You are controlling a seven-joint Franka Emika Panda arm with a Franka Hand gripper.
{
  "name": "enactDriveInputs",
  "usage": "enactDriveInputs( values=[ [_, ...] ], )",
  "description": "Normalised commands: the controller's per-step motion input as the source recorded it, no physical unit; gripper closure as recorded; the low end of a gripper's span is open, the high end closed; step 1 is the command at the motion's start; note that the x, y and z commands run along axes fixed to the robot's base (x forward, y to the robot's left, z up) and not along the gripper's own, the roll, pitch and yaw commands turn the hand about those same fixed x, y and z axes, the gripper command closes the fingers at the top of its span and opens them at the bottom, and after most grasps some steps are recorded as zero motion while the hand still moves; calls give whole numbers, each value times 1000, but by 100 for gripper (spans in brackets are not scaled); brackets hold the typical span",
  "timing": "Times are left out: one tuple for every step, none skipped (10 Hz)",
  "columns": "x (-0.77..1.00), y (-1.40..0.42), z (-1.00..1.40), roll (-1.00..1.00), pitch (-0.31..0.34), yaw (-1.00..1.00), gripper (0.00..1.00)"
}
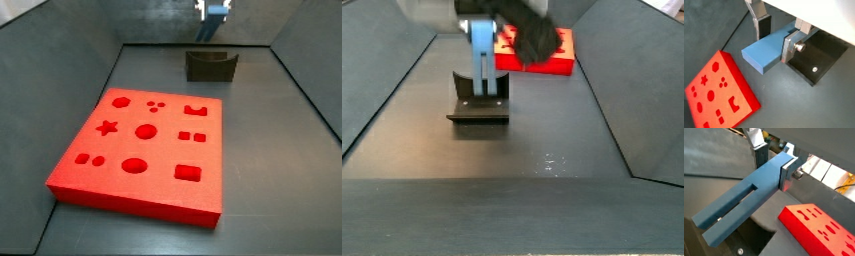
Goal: Pick up the double-square object. Move up. Place the double-square object on the fixture. Regrasp the double-square object. Move to above the board. Insert the double-square object.
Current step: Place the double-square object on the fixture.
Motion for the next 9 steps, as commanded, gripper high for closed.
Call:
enactDriveInputs(
  values=[
    [181, 137, -1000, -675, 159, -202, 100],
    [188, 138, -1000, -461, 104, -211, 100],
    [193, 138, -1000, -301, 70, -208, 100],
    [193, 131, -1000, -235, 47, -201, 100],
    [165, 207, -995, -110, -28, -171, 100],
    [165, 207, -995, -110, -28, -171, 100],
    [167, 236, -979, -104, -41, -167, 100],
    [170, 237, -971, -105, -45, -168, 100],
    [157, 249, -945, -107, -49, -136, 100]
  ],
)
